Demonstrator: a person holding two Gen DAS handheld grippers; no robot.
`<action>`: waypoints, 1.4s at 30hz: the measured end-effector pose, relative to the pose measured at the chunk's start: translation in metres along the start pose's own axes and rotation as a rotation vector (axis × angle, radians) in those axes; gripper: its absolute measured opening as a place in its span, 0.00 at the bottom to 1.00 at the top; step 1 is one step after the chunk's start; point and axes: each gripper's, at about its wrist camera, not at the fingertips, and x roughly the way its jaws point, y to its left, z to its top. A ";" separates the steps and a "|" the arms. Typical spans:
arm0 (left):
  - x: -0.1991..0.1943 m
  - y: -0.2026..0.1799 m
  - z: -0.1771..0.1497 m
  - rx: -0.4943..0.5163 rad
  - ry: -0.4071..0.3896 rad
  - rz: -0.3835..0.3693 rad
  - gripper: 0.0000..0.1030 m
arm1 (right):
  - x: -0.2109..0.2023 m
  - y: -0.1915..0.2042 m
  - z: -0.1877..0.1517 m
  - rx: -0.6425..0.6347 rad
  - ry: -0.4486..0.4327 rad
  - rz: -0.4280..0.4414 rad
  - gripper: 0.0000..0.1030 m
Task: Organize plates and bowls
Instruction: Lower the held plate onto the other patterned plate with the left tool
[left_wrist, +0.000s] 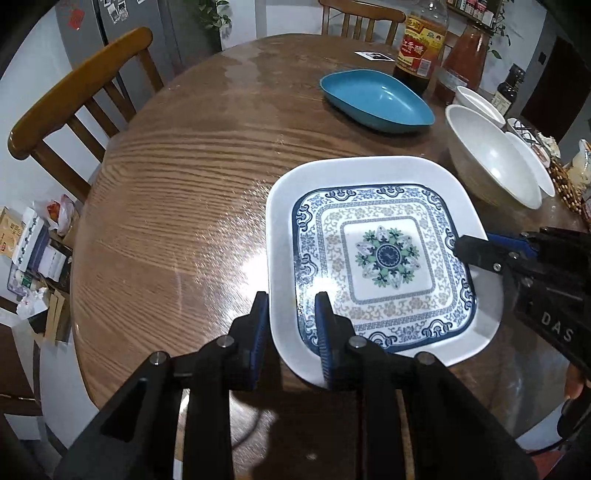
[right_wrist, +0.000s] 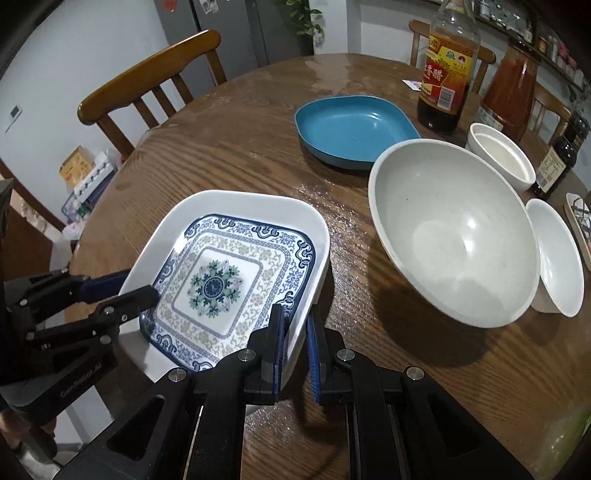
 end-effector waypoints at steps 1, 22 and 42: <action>0.002 0.002 0.003 0.001 -0.002 0.009 0.22 | 0.001 0.000 0.002 0.004 -0.005 0.002 0.13; 0.017 0.042 0.039 -0.003 -0.039 0.084 0.23 | 0.025 0.009 0.044 0.027 -0.088 0.022 0.13; 0.015 0.039 0.044 0.014 -0.073 0.076 0.36 | 0.036 0.007 0.040 0.070 -0.061 -0.002 0.14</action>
